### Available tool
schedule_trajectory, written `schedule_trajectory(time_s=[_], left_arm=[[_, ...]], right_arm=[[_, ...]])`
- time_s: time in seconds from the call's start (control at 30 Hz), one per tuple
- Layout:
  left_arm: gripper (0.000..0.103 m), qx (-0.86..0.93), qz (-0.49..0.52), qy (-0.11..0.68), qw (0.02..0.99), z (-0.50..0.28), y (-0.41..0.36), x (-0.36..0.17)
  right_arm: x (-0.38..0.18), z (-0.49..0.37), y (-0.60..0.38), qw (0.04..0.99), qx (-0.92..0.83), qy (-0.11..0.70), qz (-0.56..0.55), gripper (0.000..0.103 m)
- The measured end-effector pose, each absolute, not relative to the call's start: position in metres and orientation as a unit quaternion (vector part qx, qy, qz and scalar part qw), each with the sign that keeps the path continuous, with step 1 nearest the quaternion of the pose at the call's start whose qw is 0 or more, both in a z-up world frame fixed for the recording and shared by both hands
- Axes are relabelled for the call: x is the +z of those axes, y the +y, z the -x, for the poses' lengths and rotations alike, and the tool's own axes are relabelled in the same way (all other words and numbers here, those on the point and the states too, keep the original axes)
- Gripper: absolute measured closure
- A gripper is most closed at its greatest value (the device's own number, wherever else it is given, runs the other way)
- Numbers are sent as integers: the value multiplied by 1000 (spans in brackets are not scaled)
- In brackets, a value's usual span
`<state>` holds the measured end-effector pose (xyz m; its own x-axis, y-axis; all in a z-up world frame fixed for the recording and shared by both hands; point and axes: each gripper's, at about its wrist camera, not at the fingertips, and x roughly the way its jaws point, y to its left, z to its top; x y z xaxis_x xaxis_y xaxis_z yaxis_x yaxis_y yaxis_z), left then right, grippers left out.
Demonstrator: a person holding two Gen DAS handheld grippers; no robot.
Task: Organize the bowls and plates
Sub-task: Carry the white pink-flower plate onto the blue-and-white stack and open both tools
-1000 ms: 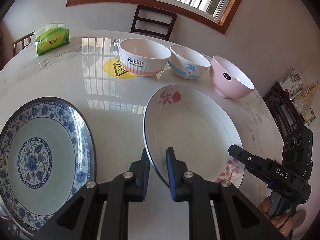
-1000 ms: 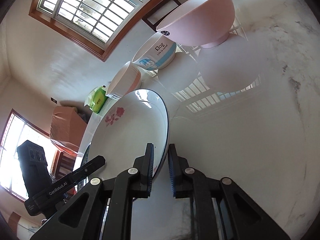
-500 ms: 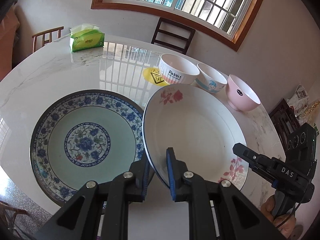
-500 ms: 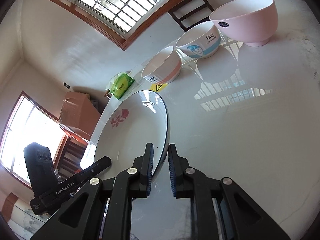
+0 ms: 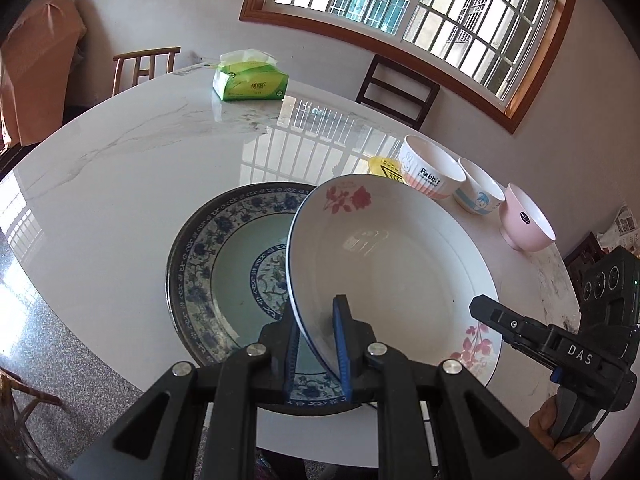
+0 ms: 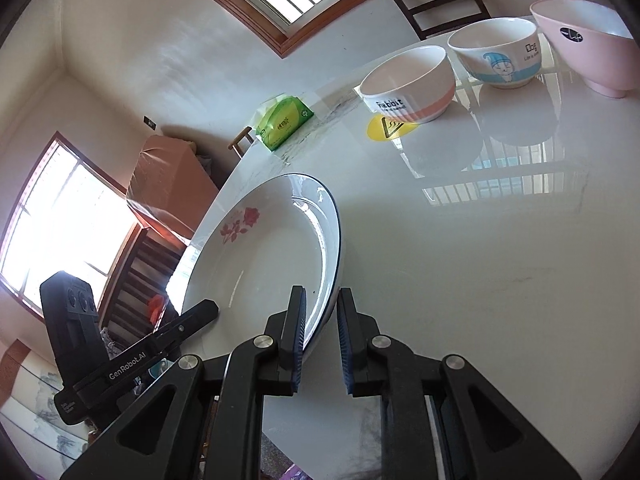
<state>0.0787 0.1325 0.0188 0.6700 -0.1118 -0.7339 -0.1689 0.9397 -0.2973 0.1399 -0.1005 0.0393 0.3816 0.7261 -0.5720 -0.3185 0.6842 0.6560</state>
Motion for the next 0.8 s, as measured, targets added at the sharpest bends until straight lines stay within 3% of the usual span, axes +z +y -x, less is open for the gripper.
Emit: schedule_trajectory(time_s=[0.8], left_arm=[[86,45,205,418,884,-78,180,-9]], right_arm=[[32,-148,-34,793,335,480,-168,87]])
